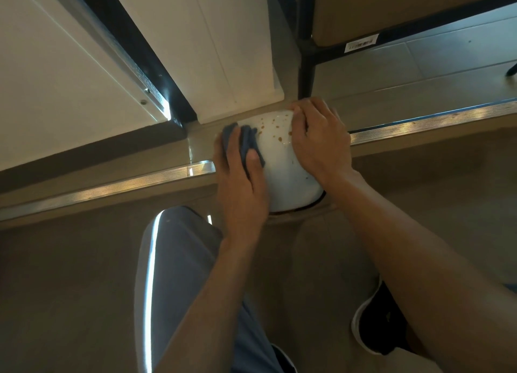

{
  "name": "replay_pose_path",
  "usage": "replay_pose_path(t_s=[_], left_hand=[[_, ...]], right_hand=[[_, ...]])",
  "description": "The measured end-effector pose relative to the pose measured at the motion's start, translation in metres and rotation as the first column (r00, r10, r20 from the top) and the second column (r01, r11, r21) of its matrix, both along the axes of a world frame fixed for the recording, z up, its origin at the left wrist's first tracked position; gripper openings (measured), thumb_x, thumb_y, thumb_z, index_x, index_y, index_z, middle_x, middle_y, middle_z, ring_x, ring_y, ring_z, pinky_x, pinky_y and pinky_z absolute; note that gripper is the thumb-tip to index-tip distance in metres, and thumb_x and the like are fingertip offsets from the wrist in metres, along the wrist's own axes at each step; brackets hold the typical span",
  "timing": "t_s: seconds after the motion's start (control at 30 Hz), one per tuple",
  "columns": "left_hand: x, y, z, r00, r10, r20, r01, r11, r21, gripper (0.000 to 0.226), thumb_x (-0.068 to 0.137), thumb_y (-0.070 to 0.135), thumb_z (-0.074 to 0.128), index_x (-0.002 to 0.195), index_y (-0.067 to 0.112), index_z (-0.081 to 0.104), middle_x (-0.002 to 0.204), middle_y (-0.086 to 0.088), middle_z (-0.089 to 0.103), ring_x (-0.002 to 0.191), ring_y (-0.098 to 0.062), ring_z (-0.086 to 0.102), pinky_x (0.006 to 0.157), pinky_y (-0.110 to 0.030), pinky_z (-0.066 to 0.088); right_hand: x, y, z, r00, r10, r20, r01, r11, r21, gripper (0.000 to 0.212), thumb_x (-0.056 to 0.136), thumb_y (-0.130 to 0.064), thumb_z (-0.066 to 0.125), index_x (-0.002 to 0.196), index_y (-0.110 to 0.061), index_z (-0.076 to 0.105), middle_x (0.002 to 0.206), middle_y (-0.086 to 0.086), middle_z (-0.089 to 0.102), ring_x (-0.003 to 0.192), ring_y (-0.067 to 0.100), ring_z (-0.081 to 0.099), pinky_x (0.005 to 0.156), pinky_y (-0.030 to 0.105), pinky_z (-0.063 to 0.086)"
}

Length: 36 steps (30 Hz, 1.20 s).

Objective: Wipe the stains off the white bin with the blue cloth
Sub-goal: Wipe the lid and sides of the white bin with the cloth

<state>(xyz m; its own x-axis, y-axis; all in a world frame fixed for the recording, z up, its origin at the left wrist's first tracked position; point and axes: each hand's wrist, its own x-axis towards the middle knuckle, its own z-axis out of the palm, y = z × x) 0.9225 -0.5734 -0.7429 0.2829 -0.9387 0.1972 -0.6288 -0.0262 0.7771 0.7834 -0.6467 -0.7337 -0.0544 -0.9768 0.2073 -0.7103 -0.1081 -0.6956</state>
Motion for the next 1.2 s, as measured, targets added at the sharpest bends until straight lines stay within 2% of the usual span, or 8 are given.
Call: replay_pose_path(t_s=[0.1, 0.27, 0.43, 0.6, 0.8, 0.97, 1.1, 1.2], left_hand=[[0.005, -0.009, 0.004, 1.0, 0.024, -0.009, -0.024, 0.999, 0.022, 0.044, 0.108, 0.038, 0.036, 0.151, 0.028, 0.04, 0.157, 0.001, 0.035, 0.131, -0.007, 0.043, 0.091, -0.006, 0.031], [0.009, -0.06, 0.026, 0.994, 0.069, -0.085, -0.054, 0.983, 0.175, 0.032, 0.106, 0.033, 0.038, 0.13, 0.034, 0.059, 0.126, 0.006, 0.059, 0.116, -0.012, 0.055, 0.093, -0.03, 0.04], [0.027, -0.032, -0.002, 0.987, -0.125, -0.105, 0.116, 0.989, -0.088, 0.036, 0.106, 0.026, 0.04, 0.137, 0.019, 0.056, 0.138, -0.003, 0.054, 0.124, -0.009, 0.052, 0.104, -0.016, 0.039], [0.015, -0.069, 0.019, 0.98, 0.021, -0.2, 0.011, 0.988, 0.157, 0.026, 0.103, 0.031, 0.037, 0.109, 0.044, 0.058, 0.124, 0.01, 0.063, 0.117, -0.011, 0.056, 0.107, -0.04, 0.044], [0.031, -0.034, -0.004, 0.976, -0.154, -0.152, 0.14, 0.985, -0.1, 0.033, 0.105, 0.02, 0.04, 0.135, 0.023, 0.055, 0.138, -0.001, 0.053, 0.126, -0.006, 0.049, 0.108, -0.018, 0.038], [0.019, -0.069, 0.02, 0.985, -0.029, -0.169, 0.058, 0.984, 0.166, 0.026, 0.103, 0.033, 0.038, 0.116, 0.037, 0.06, 0.125, 0.007, 0.062, 0.117, -0.012, 0.056, 0.106, -0.04, 0.045], [0.042, -0.044, 0.004, 0.958, -0.277, -0.074, 0.276, 0.961, -0.036, 0.042, 0.104, 0.03, 0.04, 0.141, 0.017, 0.055, 0.147, -0.003, 0.05, 0.136, -0.01, 0.045, 0.114, -0.025, 0.036], [0.042, -0.039, -0.003, 0.967, -0.198, -0.16, 0.197, 0.98, -0.018, 0.04, 0.106, 0.028, 0.037, 0.142, 0.021, 0.053, 0.143, 0.0, 0.053, 0.135, -0.012, 0.048, 0.116, -0.037, 0.038]], right_hand=[[-0.001, 0.002, 0.0, 1.0, 0.018, -0.008, -0.018, 1.0, -0.006, 0.033, 0.105, -0.033, 0.035, 0.121, -0.022, 0.061, 0.125, -0.002, 0.058, 0.114, 0.019, 0.055, 0.083, 0.033, 0.045], [0.001, 0.001, 0.003, 1.0, -0.014, 0.019, 0.013, 1.0, 0.019, 0.032, 0.105, -0.033, 0.035, 0.12, -0.023, 0.062, 0.124, -0.005, 0.058, 0.113, 0.018, 0.055, 0.084, 0.041, 0.051], [0.001, 0.002, 0.002, 1.0, -0.011, 0.012, 0.011, 1.0, 0.0, 0.03, 0.105, -0.032, 0.037, 0.12, -0.022, 0.061, 0.123, -0.003, 0.058, 0.111, 0.019, 0.056, 0.083, 0.037, 0.05], [0.001, 0.0, 0.002, 1.0, -0.007, 0.006, 0.006, 1.0, 0.014, 0.03, 0.105, -0.032, 0.036, 0.12, -0.023, 0.061, 0.124, -0.004, 0.058, 0.112, 0.017, 0.055, 0.084, 0.036, 0.049], [0.002, 0.0, 0.0, 1.0, -0.007, -0.003, 0.007, 1.0, -0.001, 0.031, 0.105, -0.033, 0.036, 0.12, -0.024, 0.06, 0.124, -0.005, 0.058, 0.111, 0.017, 0.055, 0.082, 0.035, 0.048], [0.001, -0.002, 0.001, 1.0, -0.015, 0.008, 0.015, 1.0, 0.003, 0.03, 0.105, -0.032, 0.036, 0.118, -0.023, 0.062, 0.123, -0.005, 0.058, 0.109, 0.016, 0.055, 0.08, 0.03, 0.043], [0.002, 0.0, 0.001, 1.0, -0.022, 0.007, 0.022, 1.0, -0.007, 0.029, 0.105, -0.031, 0.037, 0.118, -0.022, 0.062, 0.121, -0.004, 0.058, 0.107, 0.016, 0.056, 0.081, 0.033, 0.047], [0.003, 0.0, 0.0, 1.0, -0.018, -0.016, 0.018, 1.0, -0.014, 0.032, 0.104, -0.032, 0.035, 0.119, -0.021, 0.061, 0.123, -0.004, 0.059, 0.108, 0.017, 0.056, 0.08, 0.03, 0.044]])
